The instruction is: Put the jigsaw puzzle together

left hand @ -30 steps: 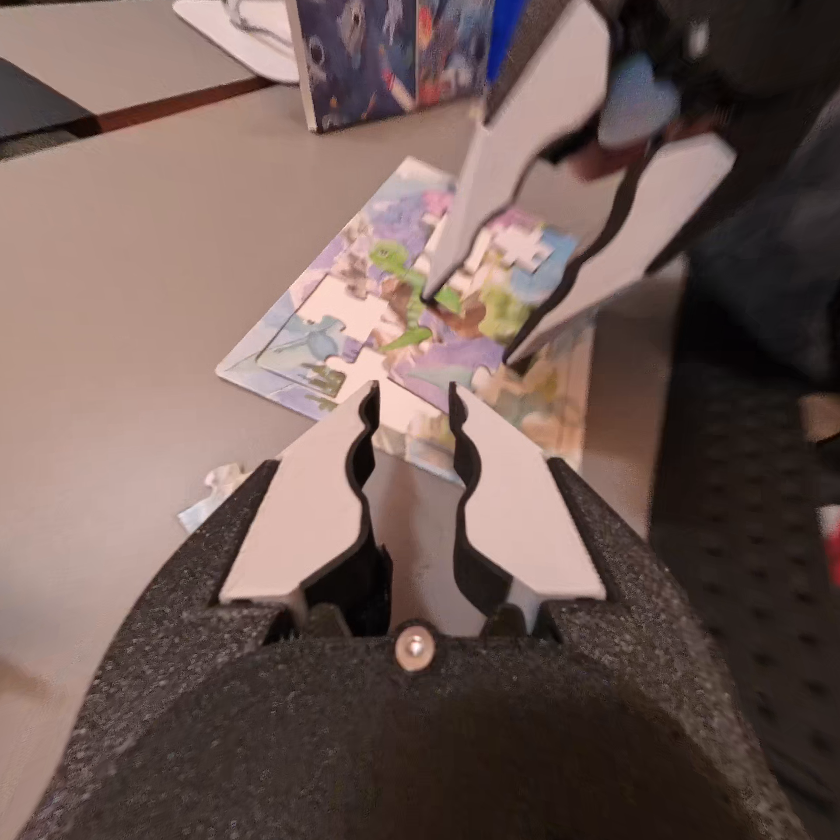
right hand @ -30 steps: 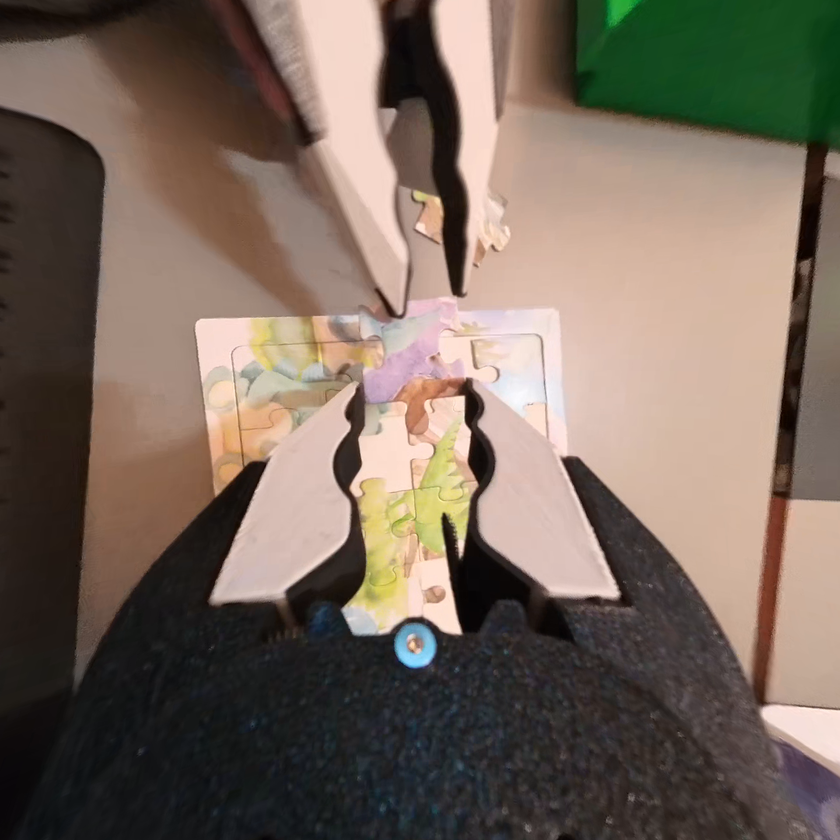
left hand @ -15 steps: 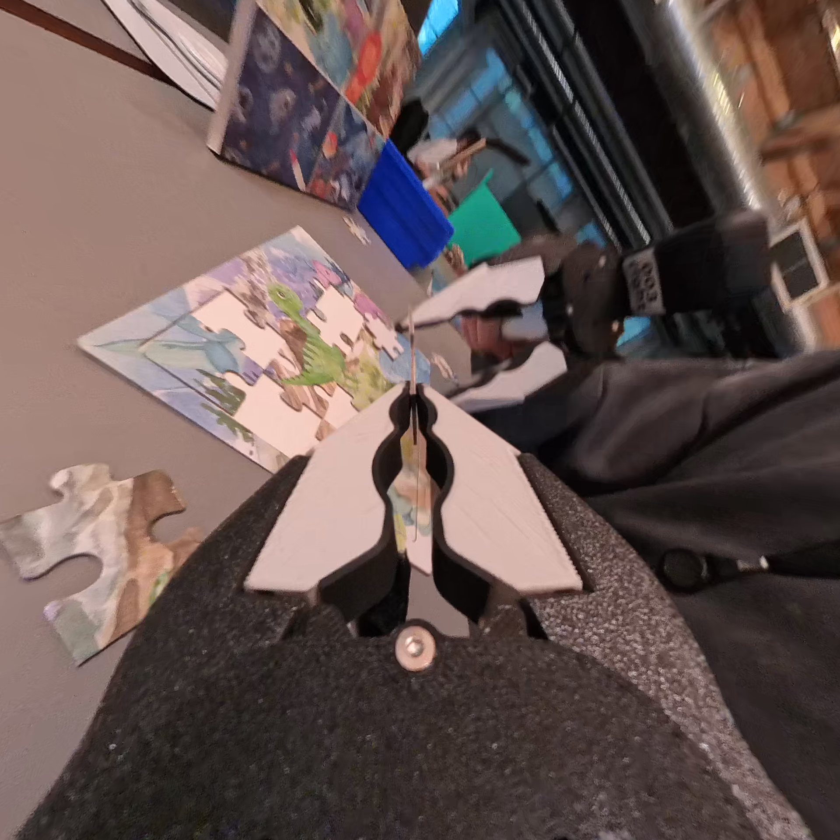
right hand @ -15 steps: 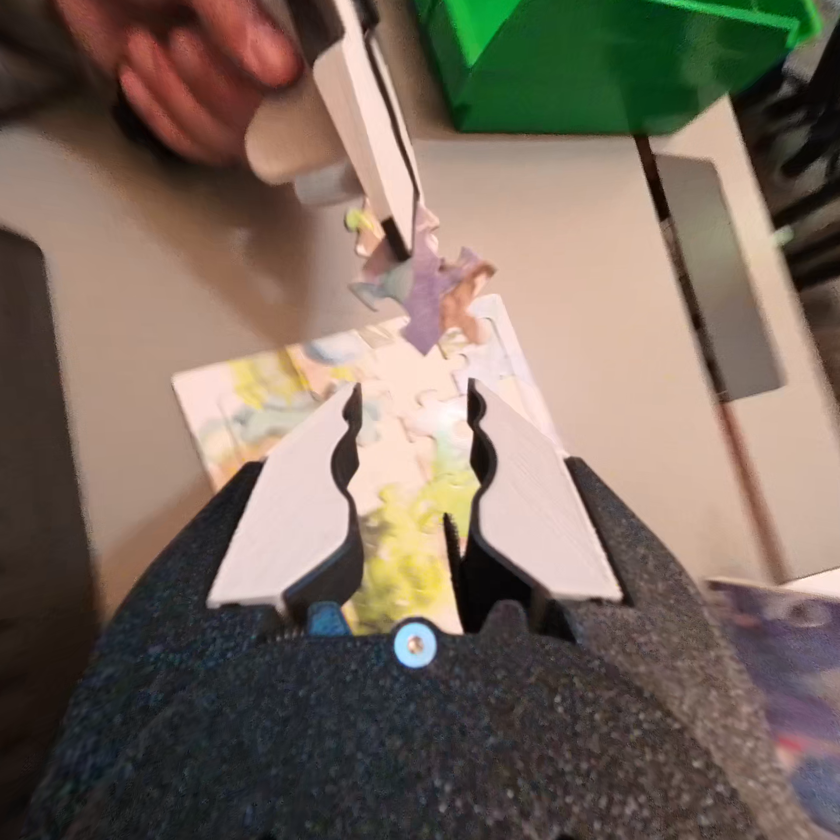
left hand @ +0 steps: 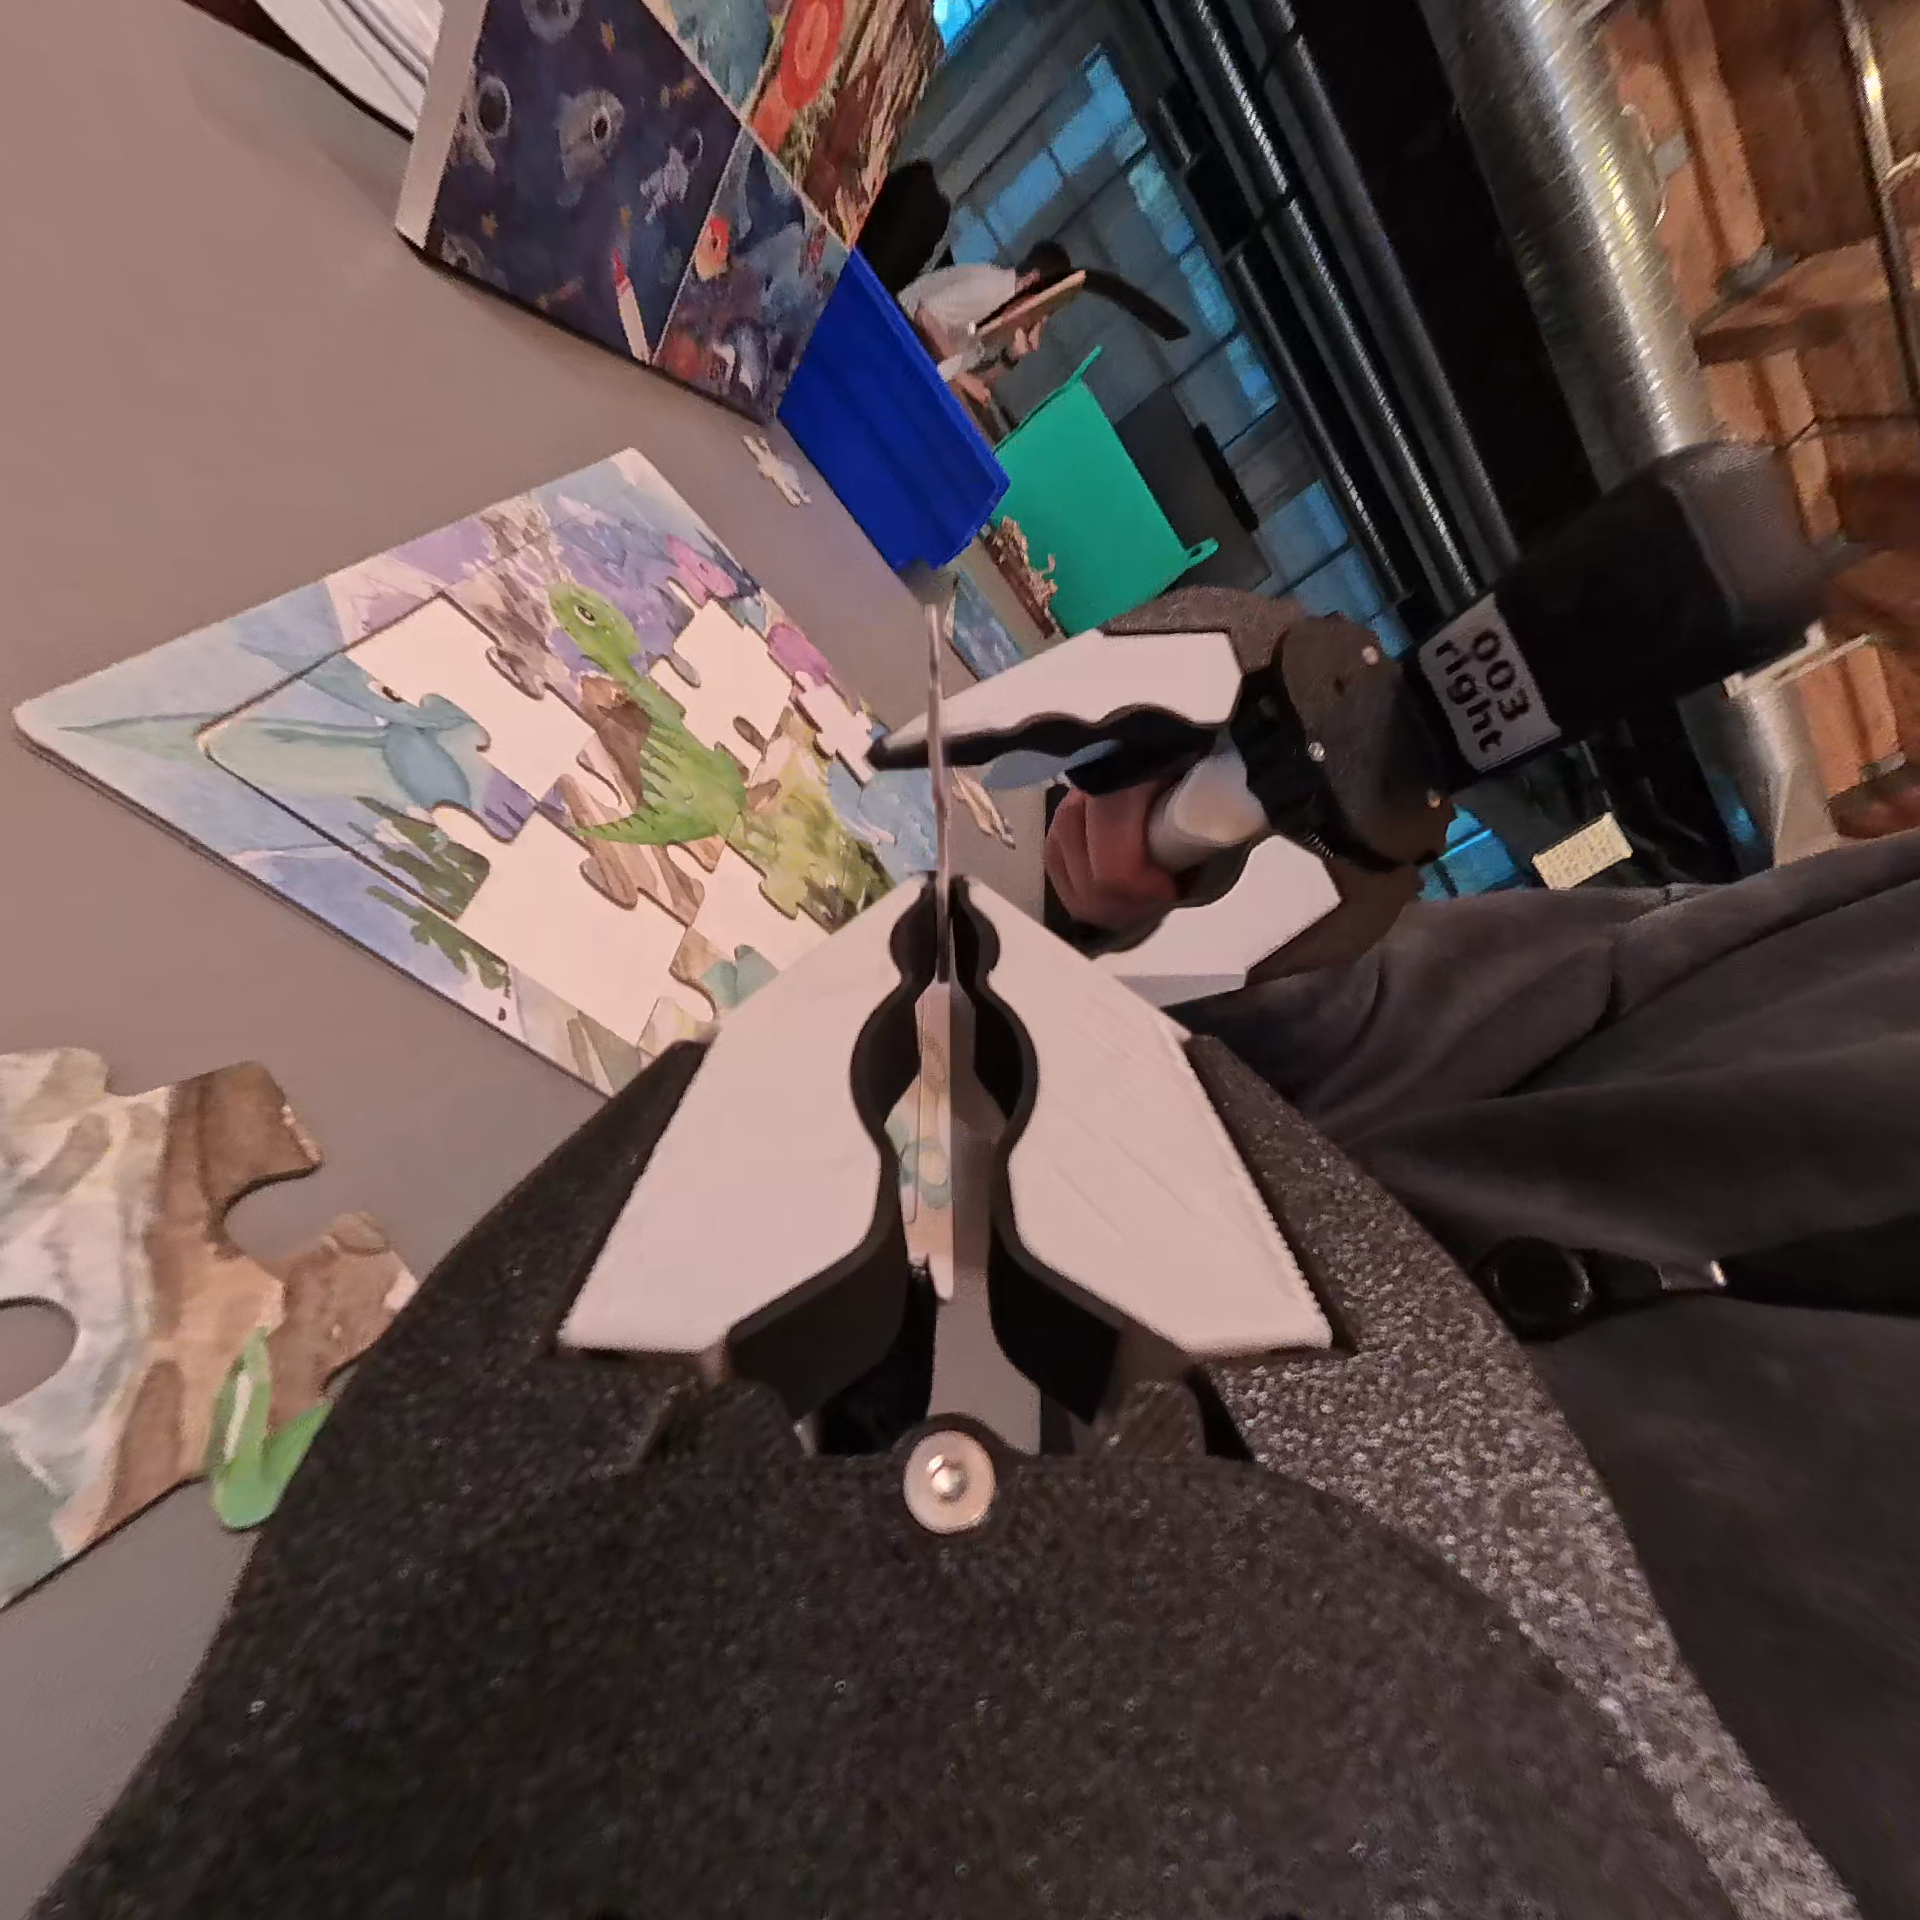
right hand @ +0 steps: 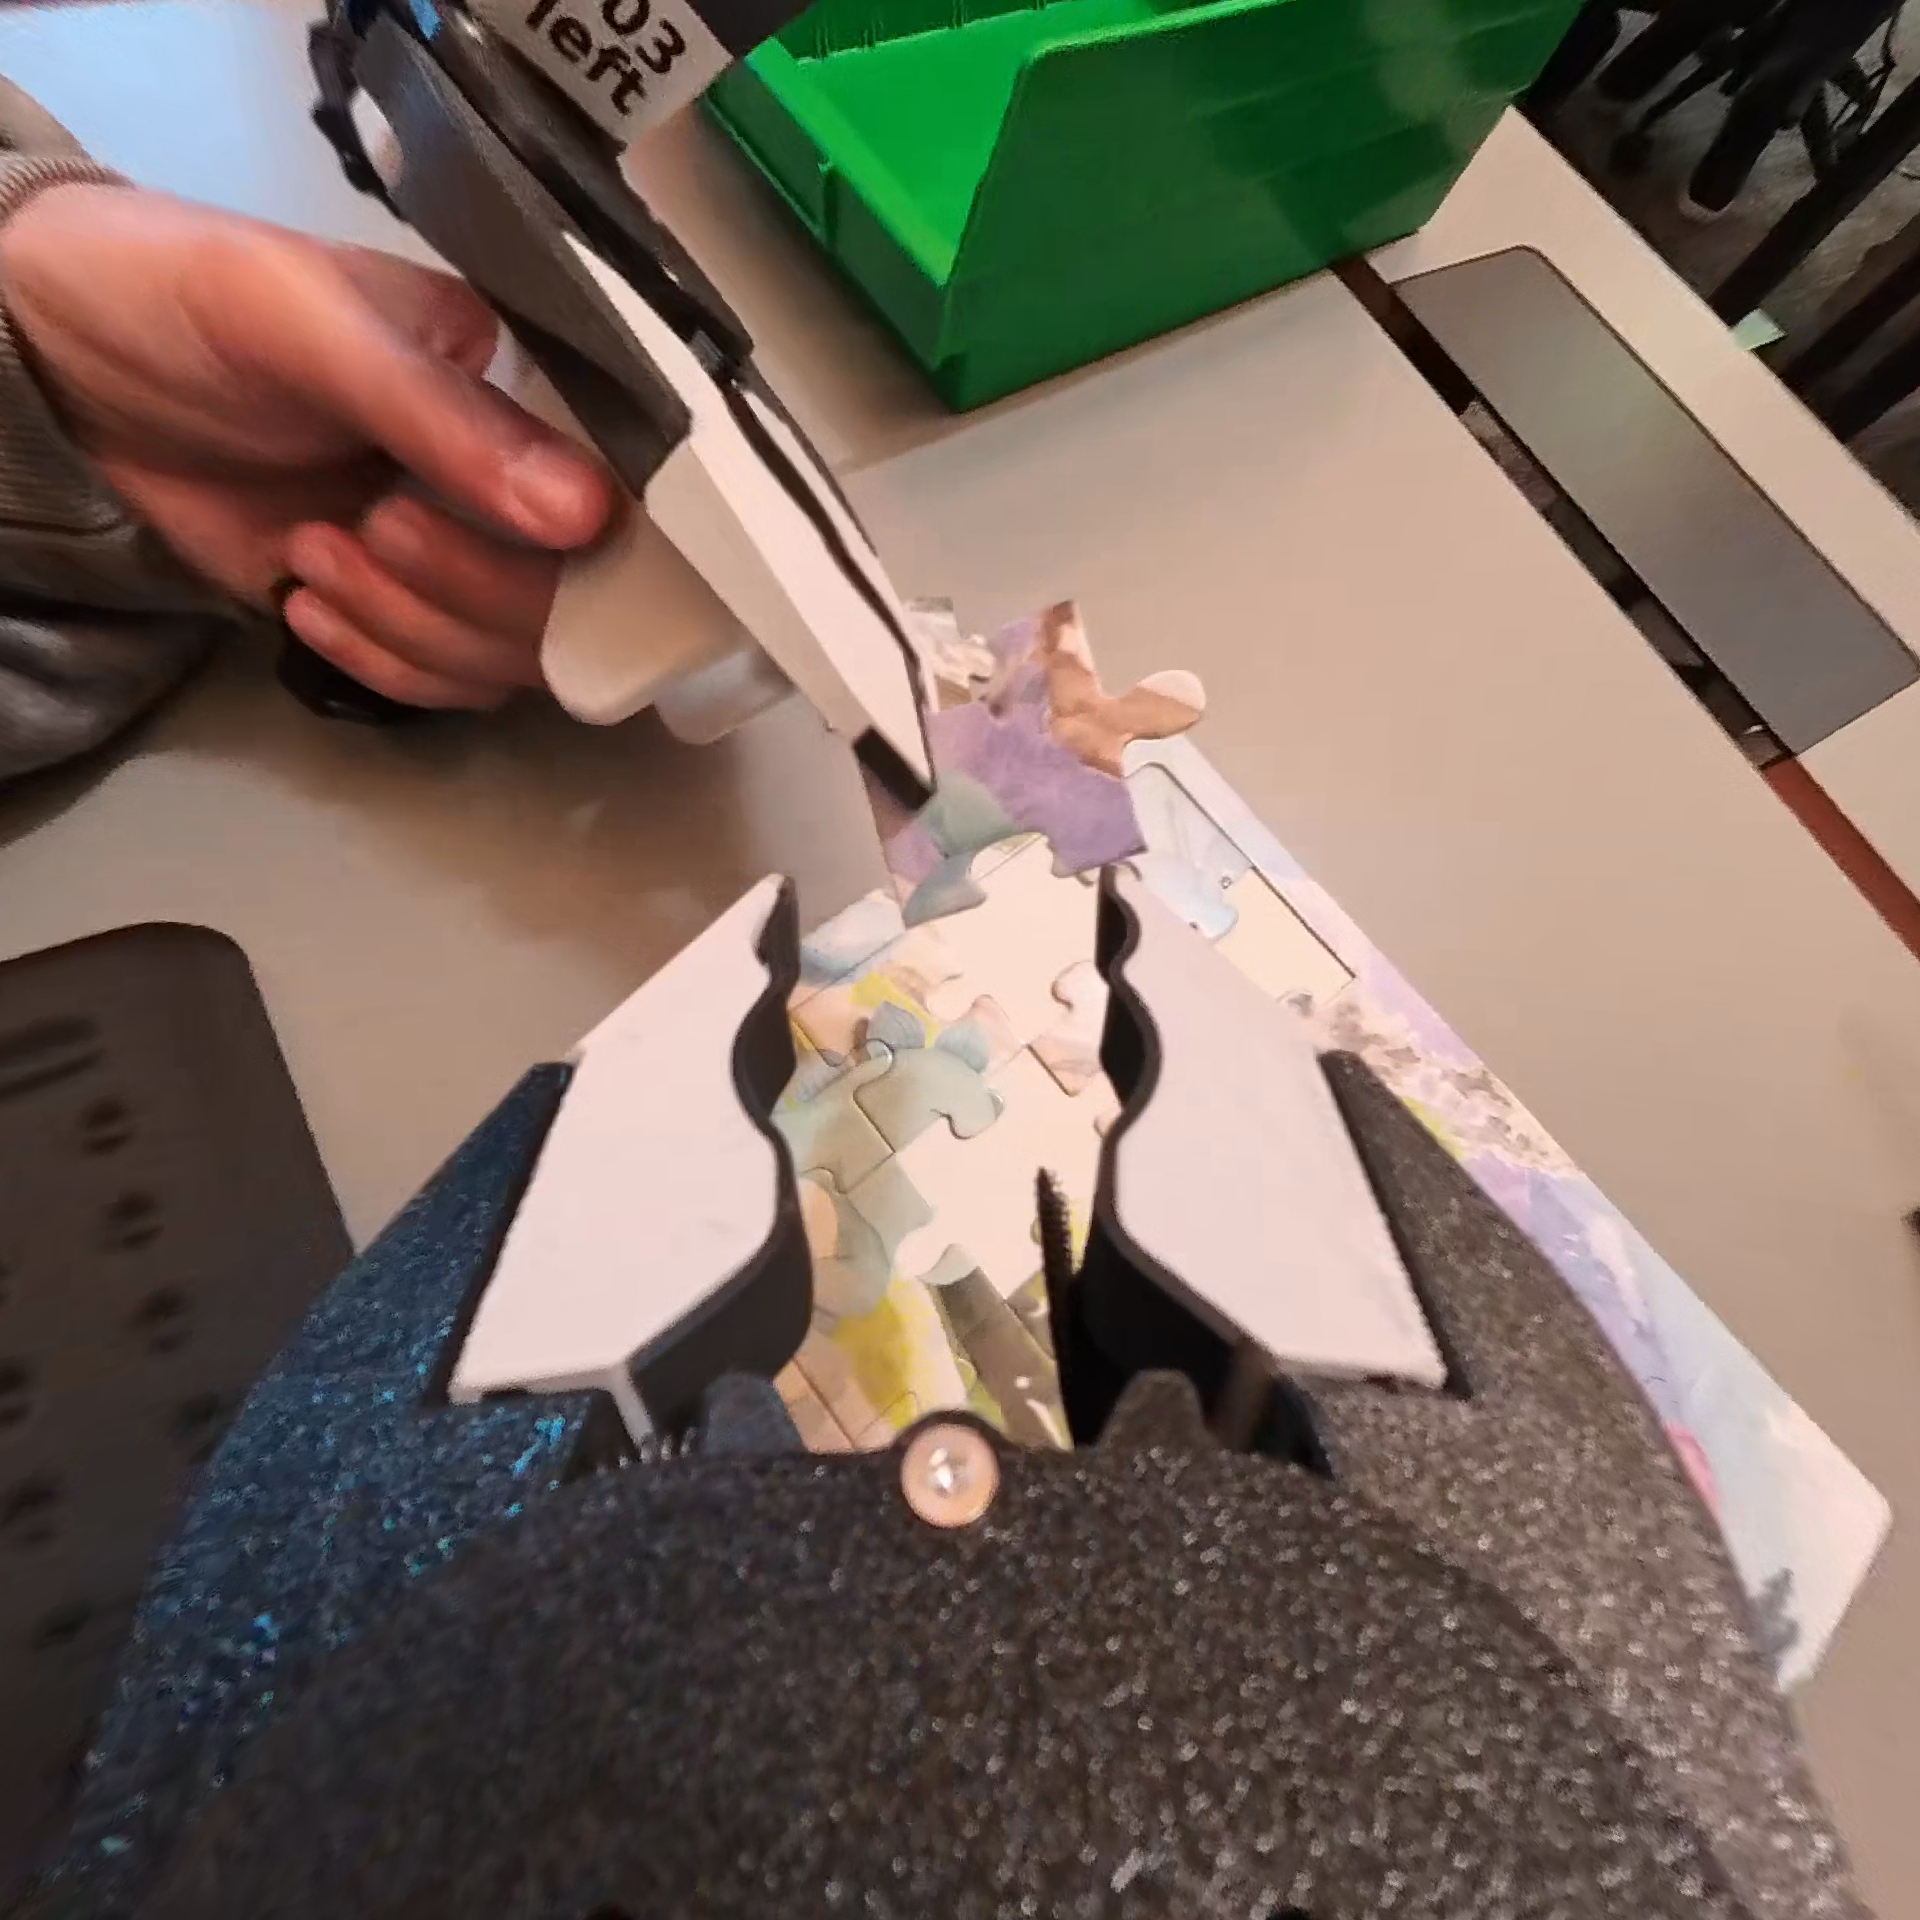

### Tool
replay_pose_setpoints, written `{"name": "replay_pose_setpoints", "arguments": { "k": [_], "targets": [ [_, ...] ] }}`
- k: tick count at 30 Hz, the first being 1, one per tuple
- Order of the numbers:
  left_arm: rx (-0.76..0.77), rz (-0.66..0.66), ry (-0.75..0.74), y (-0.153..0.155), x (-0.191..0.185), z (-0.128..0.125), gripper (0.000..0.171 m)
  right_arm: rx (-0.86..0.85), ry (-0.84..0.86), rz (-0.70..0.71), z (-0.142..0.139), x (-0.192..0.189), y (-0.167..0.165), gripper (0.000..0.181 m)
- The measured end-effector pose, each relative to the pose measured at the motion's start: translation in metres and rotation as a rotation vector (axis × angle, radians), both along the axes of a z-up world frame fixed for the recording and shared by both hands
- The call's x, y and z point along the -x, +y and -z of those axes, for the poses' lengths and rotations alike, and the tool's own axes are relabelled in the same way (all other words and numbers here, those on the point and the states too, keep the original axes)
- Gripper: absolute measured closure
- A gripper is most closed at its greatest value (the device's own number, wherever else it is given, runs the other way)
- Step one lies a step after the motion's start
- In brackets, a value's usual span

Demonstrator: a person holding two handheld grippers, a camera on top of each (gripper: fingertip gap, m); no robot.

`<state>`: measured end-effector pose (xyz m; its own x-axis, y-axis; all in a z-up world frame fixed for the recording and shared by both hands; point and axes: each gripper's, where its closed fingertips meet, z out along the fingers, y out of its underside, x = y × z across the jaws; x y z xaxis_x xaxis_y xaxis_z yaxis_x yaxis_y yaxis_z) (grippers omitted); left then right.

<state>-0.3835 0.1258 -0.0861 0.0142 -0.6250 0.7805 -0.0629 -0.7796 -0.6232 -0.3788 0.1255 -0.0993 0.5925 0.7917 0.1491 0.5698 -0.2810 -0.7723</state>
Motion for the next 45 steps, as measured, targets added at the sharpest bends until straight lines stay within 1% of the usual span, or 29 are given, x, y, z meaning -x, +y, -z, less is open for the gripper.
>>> {"name": "replay_pose_setpoints", "arguments": {
  "k": [3, 9, 10, 13, 16, 19, 21, 22, 24, 25, 26, 30, 33, 35, 38, 40, 43, 45],
  "targets": [
    [0.008, 0.011, 0.02, -0.003, -0.003, 0.004, 0.17, -0.04, -0.044, 0.003, 0.002, -0.003, 0.001, 0.129],
    [0.051, 0.044, 0.026, -0.008, -0.005, 0.007, 0.17, -0.059, -0.073, -0.005, 0.007, -0.001, 0.002, 0.129],
    [0.057, 0.032, 0.032, -0.006, -0.004, 0.009, 0.17, -0.063, -0.096, -0.008, 0.01, -0.003, 0.003, 0.128],
    [0.109, 0.051, 0.031, -0.007, -0.003, 0.011, 0.17, -0.091, -0.145, -0.027, 0.012, -0.008, 0.004, 0.12],
    [0.122, 0.09, 0.043, -0.015, -0.005, 0.013, 0.171, -0.122, -0.174, -0.082, 0.01, -0.005, 0.003, 0.115],
    [0.106, 0.098, 0.072, -0.017, -0.007, 0.017, 0.17, -0.131, -0.218, -0.142, 0.014, -0.003, 0.002, 0.128],
    [0.104, 0.089, 0.083, -0.016, -0.006, 0.018, 0.17, -0.118, -0.231, -0.173, 0.016, -0.004, 0.003, 0.129],
    [0.092, 0.071, 0.091, -0.012, -0.005, 0.019, 0.167, -0.108, -0.239, -0.188, 0.018, -0.006, 0.005, 0.129],
    [0.028, -0.014, 0.167, 0.004, 0.003, 0.028, 0.147, -0.075, -0.266, -0.218, 0.025, -0.013, 0.014, 0.129],
    [-0.021, -0.07, 0.208, 0.014, 0.008, 0.031, 0.146, -0.041, -0.275, -0.237, 0.03, -0.016, 0.017, 0.129],
    [-0.069, -0.105, 0.233, 0.021, 0.013, 0.032, 0.147, -0.002, -0.279, -0.257, 0.036, -0.018, 0.02, 0.129],
    [-0.192, -0.14, 0.285, 0.026, 0.017, 0.031, 0.15, 0.096, -0.266, -0.329, 0.052, -0.02, 0.028, 0.129],
    [-0.26, -0.129, 0.337, 0.024, 0.013, 0.037, 0.156, 0.204, -0.286, -0.37, 0.067, -0.024, 0.028, 0.129],
    [-0.31, -0.107, 0.379, 0.019, 0.01, 0.041, 0.159, 0.235, -0.274, -0.391, 0.067, -0.024, 0.029, 0.129],
    [-0.391, -0.075, 0.434, 0.013, 0.004, 0.047, 0.163, 0.253, -0.288, -0.394, 0.069, -0.025, 0.033, 0.129],
    [-0.417, -0.061, 0.461, 0.01, 0.002, 0.05, 0.165, 0.265, -0.291, -0.397, 0.07, -0.024, 0.033, 0.129],
    [-0.414, -0.064, 0.478, 0.011, 0.002, 0.053, 0.165, 0.236, -0.299, -0.388, 0.068, -0.024, 0.035, 0.129],
    [-0.394, -0.081, 0.475, 0.014, 0.004, 0.053, 0.163, 0.205, -0.277, -0.379, 0.061, -0.022, 0.036, 0.129]
  ]
}}
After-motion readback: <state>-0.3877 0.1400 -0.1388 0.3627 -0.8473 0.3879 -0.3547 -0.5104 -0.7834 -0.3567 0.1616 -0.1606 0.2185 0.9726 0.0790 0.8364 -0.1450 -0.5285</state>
